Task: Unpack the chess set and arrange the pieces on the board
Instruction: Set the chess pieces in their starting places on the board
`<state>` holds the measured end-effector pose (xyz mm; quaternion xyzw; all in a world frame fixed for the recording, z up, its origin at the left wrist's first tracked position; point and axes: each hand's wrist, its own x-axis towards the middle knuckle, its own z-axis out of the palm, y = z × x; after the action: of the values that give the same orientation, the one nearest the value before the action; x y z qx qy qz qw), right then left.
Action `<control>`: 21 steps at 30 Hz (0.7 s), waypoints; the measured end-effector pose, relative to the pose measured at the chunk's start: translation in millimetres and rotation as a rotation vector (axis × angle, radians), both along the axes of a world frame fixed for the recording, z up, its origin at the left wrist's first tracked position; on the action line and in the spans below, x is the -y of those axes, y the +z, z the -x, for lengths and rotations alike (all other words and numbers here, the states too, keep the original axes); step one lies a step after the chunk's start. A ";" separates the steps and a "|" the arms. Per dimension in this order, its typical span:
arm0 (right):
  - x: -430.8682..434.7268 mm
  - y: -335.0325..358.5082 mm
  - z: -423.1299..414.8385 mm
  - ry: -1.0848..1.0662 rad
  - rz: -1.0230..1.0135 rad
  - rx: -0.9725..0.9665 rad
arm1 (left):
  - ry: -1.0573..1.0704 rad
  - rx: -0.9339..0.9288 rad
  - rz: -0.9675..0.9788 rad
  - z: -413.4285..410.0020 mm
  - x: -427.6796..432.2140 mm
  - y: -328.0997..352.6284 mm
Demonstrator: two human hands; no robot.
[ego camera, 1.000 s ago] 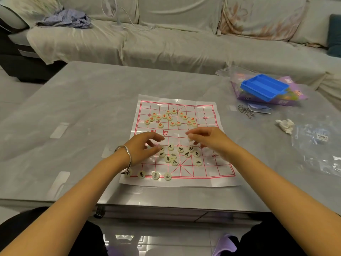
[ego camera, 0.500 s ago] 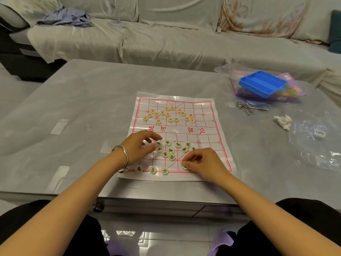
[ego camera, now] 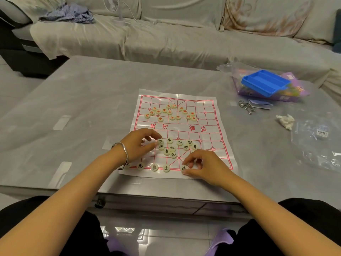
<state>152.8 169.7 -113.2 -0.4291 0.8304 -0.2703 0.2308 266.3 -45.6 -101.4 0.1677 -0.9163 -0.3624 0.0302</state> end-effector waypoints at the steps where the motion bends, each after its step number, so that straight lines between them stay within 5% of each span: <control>1: 1.4 -0.9 -2.7 0.001 0.004 -0.016 | -0.012 -0.008 0.000 -1.0 -1.1 0.9; 21: 1.8 -1.0 -5.7 0.036 0.035 -0.017 | -0.219 0.122 0.121 -8.7 -24.9 -3.4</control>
<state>158.5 167.9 -114.2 -0.4504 0.8196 -0.2768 0.2210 275.0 -20.7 -104.8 0.0863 -0.9495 -0.2967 -0.0552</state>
